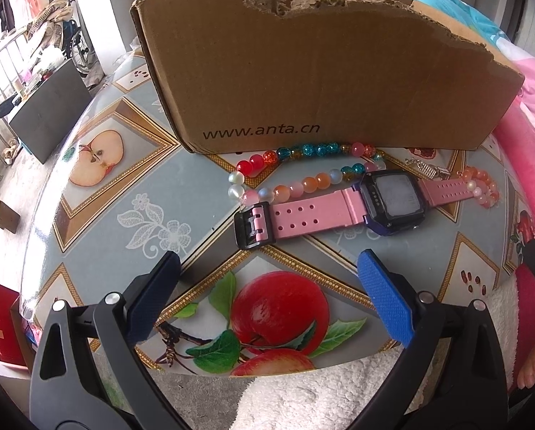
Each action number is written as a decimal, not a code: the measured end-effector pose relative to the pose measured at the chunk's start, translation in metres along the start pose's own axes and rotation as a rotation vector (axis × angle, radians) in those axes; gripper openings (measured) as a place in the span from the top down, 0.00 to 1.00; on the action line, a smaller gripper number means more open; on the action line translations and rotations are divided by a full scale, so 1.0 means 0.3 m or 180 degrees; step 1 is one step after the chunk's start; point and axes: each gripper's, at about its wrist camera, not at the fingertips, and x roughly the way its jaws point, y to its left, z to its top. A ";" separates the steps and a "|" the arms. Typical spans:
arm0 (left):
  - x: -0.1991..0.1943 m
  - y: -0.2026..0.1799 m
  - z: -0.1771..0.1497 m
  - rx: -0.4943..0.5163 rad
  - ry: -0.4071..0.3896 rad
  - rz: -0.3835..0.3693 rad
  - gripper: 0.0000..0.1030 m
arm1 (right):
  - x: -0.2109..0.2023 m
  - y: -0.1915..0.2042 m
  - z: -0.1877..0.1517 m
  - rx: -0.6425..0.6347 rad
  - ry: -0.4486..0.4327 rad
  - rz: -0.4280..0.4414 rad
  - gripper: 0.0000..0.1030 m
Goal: Organize jewelry
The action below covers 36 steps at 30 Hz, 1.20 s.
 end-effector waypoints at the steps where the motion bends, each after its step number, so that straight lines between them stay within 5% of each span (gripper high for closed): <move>1: -0.007 0.002 -0.002 0.0018 -0.0050 -0.0017 0.07 | -0.001 -0.001 0.000 -0.0005 -0.0008 0.0014 0.06; 5: -0.048 0.006 -0.003 0.0114 -0.0305 -0.0066 0.07 | -0.005 0.005 0.018 -0.0076 -0.0052 0.0133 0.07; 10: -0.090 0.037 0.002 0.0112 -0.0550 -0.0116 0.07 | 0.010 0.064 0.059 -0.0339 -0.0100 0.0516 0.22; 18: -0.157 0.077 -0.012 0.0186 -0.0820 -0.0214 0.10 | 0.155 0.209 0.111 -0.0851 0.0171 0.1259 0.29; 20: -0.156 0.084 -0.018 0.0198 -0.0816 -0.0289 0.18 | 0.209 0.235 0.121 -0.0949 0.0326 0.1362 0.29; 25: -0.119 0.088 -0.026 0.0215 -0.0730 -0.0480 0.34 | 0.289 0.266 0.152 -0.1085 0.0581 0.1483 0.30; 28: -0.097 0.085 -0.026 0.0257 -0.0689 -0.0580 0.42 | 0.307 0.282 0.153 -0.1217 0.0681 0.1462 0.41; 36: -0.083 0.072 -0.037 0.0419 -0.0657 -0.0712 0.48 | 0.318 0.312 0.149 -0.1595 0.0816 0.1392 0.45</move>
